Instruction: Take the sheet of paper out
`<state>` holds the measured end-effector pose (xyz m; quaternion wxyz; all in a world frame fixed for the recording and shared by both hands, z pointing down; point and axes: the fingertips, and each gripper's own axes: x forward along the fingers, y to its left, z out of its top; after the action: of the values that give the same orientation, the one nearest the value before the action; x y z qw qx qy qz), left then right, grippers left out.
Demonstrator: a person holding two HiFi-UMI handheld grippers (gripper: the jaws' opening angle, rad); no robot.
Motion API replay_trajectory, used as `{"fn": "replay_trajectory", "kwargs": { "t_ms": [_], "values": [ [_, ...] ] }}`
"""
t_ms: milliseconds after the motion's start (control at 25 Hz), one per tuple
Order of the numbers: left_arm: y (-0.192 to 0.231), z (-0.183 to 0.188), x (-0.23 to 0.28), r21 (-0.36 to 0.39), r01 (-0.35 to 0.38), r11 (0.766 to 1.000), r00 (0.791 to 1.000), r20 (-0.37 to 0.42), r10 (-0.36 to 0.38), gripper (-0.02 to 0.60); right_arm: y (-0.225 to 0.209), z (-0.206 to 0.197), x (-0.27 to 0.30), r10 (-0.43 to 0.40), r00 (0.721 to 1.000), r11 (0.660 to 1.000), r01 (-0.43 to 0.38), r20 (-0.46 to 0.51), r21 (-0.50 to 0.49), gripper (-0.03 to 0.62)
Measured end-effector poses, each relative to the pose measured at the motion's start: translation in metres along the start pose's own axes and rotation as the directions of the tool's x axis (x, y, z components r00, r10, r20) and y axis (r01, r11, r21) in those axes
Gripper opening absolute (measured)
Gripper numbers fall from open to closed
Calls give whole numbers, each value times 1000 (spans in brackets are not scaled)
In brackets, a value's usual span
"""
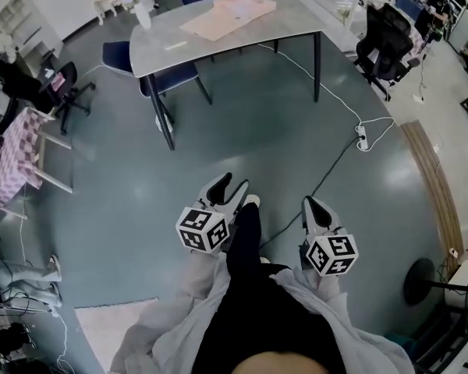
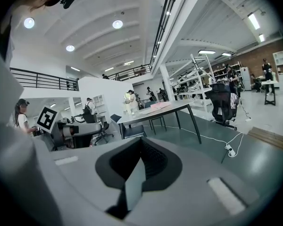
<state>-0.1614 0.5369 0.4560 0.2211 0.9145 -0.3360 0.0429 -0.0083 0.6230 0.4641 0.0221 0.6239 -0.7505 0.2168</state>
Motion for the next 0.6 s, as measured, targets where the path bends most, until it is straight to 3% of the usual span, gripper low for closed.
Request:
{"fn": "replay_trajectory", "kwargs": {
  "t_ms": [600],
  "values": [
    [93,82,97,8,9,1000,1000,7,-9,193,-37,83,140,-36,998,998,38,41,-43,8]
  ]
}}
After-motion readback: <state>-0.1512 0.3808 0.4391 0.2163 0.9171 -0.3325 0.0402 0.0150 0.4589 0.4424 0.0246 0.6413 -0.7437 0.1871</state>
